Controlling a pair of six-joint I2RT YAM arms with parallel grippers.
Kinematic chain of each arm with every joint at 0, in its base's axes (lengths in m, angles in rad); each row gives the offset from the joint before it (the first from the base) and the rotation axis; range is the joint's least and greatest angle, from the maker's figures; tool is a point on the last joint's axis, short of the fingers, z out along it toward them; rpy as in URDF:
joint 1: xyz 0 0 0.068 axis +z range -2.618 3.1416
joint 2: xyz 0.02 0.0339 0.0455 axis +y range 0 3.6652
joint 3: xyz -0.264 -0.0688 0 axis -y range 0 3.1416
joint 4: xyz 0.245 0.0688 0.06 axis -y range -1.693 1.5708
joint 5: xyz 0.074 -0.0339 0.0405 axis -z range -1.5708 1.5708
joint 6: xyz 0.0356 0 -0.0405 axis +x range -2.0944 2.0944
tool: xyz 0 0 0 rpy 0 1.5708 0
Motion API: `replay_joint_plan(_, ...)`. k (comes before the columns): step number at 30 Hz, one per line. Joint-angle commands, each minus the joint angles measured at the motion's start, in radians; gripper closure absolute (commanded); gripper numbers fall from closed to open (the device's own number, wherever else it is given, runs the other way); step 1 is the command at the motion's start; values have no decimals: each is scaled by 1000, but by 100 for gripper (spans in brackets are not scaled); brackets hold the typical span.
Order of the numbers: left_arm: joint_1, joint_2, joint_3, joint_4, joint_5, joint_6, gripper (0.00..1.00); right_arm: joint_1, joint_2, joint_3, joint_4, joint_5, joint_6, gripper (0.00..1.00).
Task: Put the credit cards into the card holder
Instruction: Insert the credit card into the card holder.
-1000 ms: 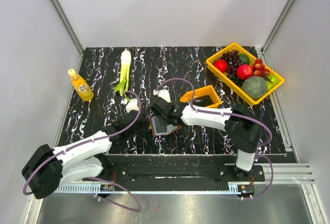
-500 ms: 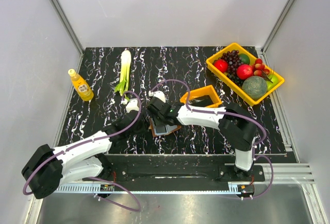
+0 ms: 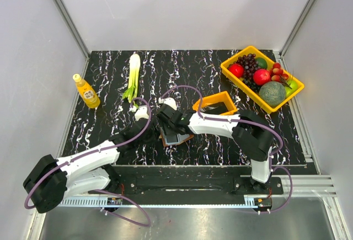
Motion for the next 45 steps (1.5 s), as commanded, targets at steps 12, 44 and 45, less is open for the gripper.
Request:
replay_joint_plan(12,7,-11,34,11,-18,18,100,11,-4,13,-11,110,1,42)
replay_joint_plan(44,16,20,26,12,-23,14,100,-36,-177,-96,-46,141,-45,42)
replay_joint_plan(45,16,21,26,11,-23,14,100,-38,-180,-99,-45,139,-46,42)
